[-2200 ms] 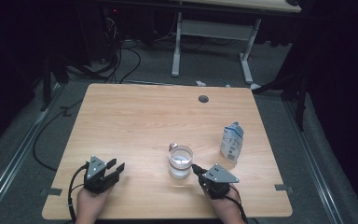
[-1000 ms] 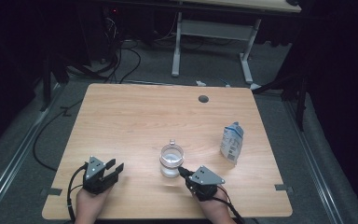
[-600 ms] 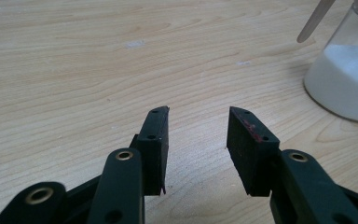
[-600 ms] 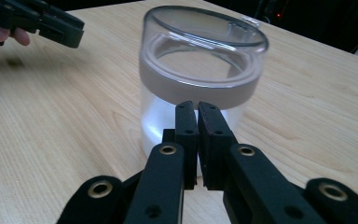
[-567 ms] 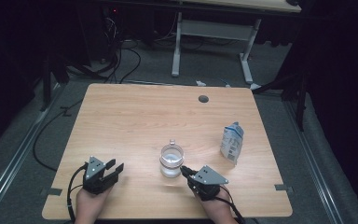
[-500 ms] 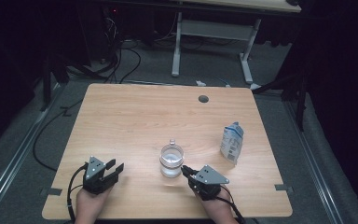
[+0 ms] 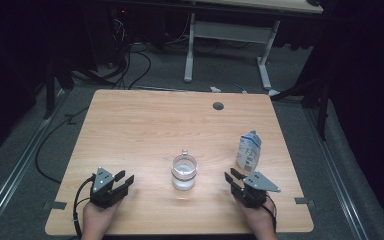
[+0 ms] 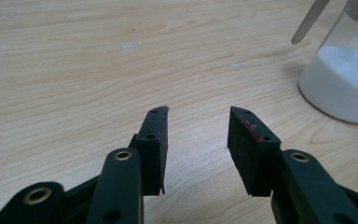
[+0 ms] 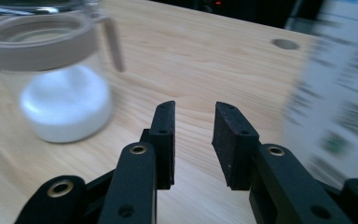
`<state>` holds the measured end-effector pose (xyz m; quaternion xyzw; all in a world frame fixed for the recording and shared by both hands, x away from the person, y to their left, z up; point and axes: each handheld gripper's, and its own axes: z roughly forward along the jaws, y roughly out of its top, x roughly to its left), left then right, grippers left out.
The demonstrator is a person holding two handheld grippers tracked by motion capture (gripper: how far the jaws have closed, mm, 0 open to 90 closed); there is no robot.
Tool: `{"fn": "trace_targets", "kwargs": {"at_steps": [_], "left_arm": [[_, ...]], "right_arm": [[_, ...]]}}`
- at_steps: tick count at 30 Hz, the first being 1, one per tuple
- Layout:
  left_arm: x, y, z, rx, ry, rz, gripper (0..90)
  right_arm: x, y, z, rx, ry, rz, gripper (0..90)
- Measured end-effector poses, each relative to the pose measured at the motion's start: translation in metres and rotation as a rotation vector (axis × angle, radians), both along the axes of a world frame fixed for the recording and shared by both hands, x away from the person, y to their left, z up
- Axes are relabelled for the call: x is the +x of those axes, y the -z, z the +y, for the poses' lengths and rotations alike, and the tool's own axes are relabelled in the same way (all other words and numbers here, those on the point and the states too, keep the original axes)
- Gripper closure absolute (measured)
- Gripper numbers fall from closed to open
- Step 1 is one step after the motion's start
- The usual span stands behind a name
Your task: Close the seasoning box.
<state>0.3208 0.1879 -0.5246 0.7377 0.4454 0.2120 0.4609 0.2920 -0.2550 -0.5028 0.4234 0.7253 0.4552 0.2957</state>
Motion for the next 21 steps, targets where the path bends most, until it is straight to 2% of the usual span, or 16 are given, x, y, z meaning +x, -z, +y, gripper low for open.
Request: {"fn": "trace_targets", "kwargs": {"at_steps": [2,3,4,6,21], "left_arm": [[0.000,0.000,0.000,-0.001,0.001,0.000,58.3],[0.000,0.000,-0.001,0.001,0.003,0.000,58.3],[0.001,0.001,-0.003,0.003,0.006,0.000,58.2],[0.001,0.001,-0.004,0.007,0.011,0.002,58.2],[0.001,0.000,-0.004,0.003,0.012,-0.005,58.0]], "right_arm": [[-0.003,-0.001,-0.015,0.012,0.039,0.001,68.9],[-0.003,-0.001,-0.015,0.012,0.039,0.001,68.9],[-0.006,-0.001,-0.029,0.031,0.073,0.003,68.6],[-0.007,-0.001,-0.035,0.036,0.082,0.003,68.4],[-0.005,0.002,-0.025,0.013,0.058,0.006,67.6]]}}
